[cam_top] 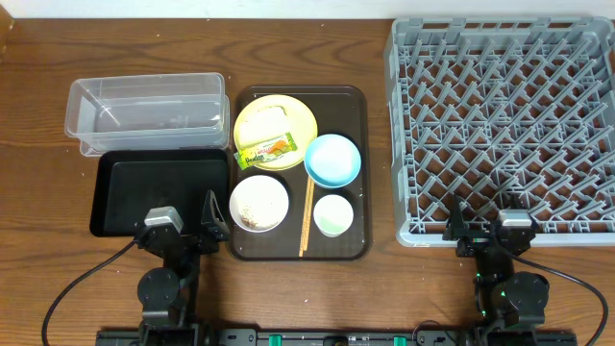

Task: Sort waste into correct bins and load items into the dishwasher rack
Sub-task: 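Raise the left gripper from rest toward the yellow plate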

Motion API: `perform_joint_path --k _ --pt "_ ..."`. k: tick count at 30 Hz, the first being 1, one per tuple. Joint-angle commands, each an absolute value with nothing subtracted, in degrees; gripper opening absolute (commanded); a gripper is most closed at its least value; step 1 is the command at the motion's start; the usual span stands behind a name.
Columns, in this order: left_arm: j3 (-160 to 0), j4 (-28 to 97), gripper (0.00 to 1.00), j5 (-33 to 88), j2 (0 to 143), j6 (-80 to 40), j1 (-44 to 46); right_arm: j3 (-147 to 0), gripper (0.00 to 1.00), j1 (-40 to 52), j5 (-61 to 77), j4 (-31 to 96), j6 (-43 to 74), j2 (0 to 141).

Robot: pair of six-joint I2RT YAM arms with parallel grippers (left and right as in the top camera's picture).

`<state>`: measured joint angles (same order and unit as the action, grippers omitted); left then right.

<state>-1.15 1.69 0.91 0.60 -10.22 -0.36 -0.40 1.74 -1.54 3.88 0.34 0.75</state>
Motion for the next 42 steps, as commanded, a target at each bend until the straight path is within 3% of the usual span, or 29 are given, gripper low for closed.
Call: perform_joint_path --k 1,42 --pt "-0.25 4.16 0.94 -0.49 0.62 -9.23 -0.45 -0.32 0.99 1.43 -2.13 4.08 -0.49 0.93" --pt "-1.04 4.27 0.94 -0.64 1.04 -9.72 -0.45 -0.32 0.99 1.41 -1.04 3.88 3.25 0.93"
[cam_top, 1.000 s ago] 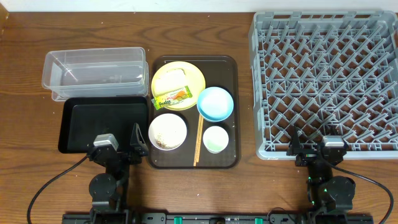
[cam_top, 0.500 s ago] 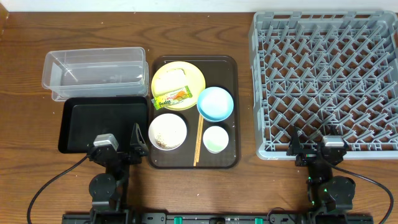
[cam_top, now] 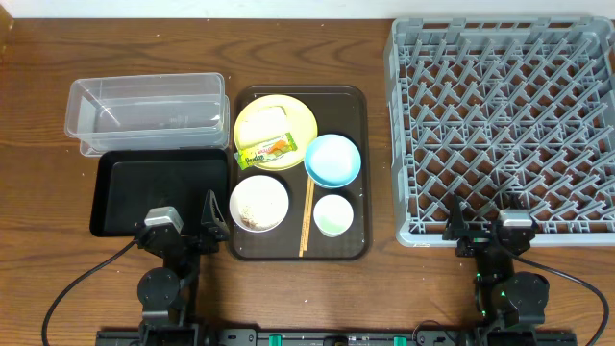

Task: Sort waste into correct bins and load items into the dishwasher rack
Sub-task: 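Raise the left gripper from rest toward the yellow plate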

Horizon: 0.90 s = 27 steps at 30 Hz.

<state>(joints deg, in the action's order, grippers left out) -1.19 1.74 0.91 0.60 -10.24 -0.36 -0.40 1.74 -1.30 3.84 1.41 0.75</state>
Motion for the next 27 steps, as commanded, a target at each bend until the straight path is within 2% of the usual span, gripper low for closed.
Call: perform_joint_path --k 1,8,13,27 --pt "-1.28 4.29 0.94 -0.67 1.39 -9.69 -0.45 -0.36 0.99 1.41 -1.04 3.86 3.6 0.93" --pt "-7.14 9.02 0.94 -0.69 9.72 -9.65 -0.45 -5.21 0.99 1.43 0.36 5.58 8.71 2.96" --pt "-16.16 12.43 0.94 -0.01 18.96 -9.65 -0.45 -14.41 0.99 1.41 0.47 12.38 9.58 10.31" --pt "-45.76 44.12 0.95 2.57 49.3 -9.65 -0.45 -40.45 0.99 1.43 0.51 37.06 9.54 39.51"
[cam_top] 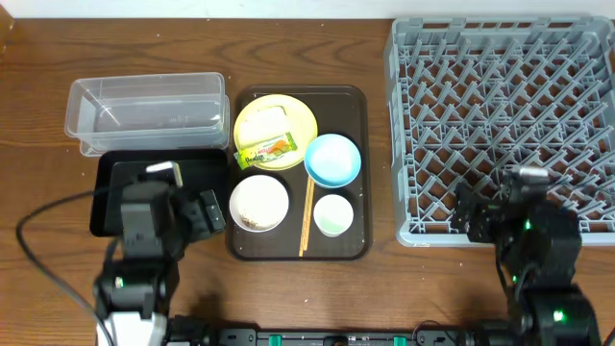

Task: Sort waste into correct bins and load items into the dishwasher rack
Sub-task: 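Raise the left gripper from rest toward the yellow plate, then grasp the white tissue on the yellow plate with the left gripper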

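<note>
A brown serving tray (357, 125) holds a yellow plate (288, 120) with a green snack wrapper (264, 149), a light blue bowl (332, 159), a white bowl (259, 202), a small pale green cup (333, 213) and wooden chopsticks (307, 216). The grey dishwasher rack (500, 106) fills the right side. My left gripper (207, 211) hangs over the black bin's front right corner, just left of the white bowl. Over the rack's front edge is my right gripper (471, 219). Neither gripper's opening shows from overhead, and nothing is seen in either.
A clear plastic bin (146, 111) stands at the back left. In front of it, a black tray bin (125, 178) is partly covered by my left arm. Cables trail from both arms across the table's front edge.
Both arms have left their low pose at the front edge. The left one now stands over the black bin's front, the right one over the rack's front edge. No object has moved.
At both earlier moments the two arms rested unmoving at the table's front edge, with every item lying on the brown tray. Now both arms are raised and further in over the table, and the items lie as they did.
</note>
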Motion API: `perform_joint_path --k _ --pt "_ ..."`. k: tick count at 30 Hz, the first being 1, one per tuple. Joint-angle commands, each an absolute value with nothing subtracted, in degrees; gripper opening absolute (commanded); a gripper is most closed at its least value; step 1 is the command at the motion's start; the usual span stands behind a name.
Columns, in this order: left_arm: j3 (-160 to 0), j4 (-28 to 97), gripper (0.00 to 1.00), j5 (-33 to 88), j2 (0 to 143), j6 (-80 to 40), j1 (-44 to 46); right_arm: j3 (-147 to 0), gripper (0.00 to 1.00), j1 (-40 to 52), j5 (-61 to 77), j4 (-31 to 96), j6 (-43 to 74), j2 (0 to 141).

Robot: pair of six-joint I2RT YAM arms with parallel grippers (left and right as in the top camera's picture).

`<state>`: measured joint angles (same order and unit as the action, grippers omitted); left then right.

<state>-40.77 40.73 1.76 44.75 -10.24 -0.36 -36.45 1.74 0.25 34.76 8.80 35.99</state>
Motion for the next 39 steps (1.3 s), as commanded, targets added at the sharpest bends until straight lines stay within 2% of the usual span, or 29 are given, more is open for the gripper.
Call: perform_joint_path --k 1,5,10,15,22,28,32,39 --pt "-47.66 47.09 0.95 2.55 51.51 -9.65 -0.45 -41.95 0.99 1.43 0.54 38.94 9.54 41.34" --pt "-52.97 55.29 0.94 2.57 58.3 -9.67 -0.45 -46.72 0.99 1.43 0.58 45.63 9.58 47.0" --pt "-53.93 55.7 0.95 2.81 62.02 -9.72 -0.45 -48.38 0.99 1.43 7.01 47.09 9.63 49.84" --pt "-55.02 47.33 0.95 12.95 62.26 -9.65 -0.32 -48.38 0.99 1.43 9.76 46.39 9.93 49.82" --pt "-64.42 42.74 0.94 11.03 70.85 -5.45 2.59 -48.38 0.99 1.43 9.93 46.39 10.28 49.82" --pt "-76.03 40.58 0.94 6.55 82.54 2.92 7.6 -48.38 0.99 1.43 9.93 46.5 10.28 49.82" --pt "-77.47 32.88 0.94 5.21 88.49 8.75 9.74 -48.38 0.99 1.43 9.93 46.5 10.28 49.82" --pt "-77.47 23.79 0.94 6.98 98.43 11.25 11.27 -48.38 0.99 1.43 9.93 46.5 10.26 49.84"
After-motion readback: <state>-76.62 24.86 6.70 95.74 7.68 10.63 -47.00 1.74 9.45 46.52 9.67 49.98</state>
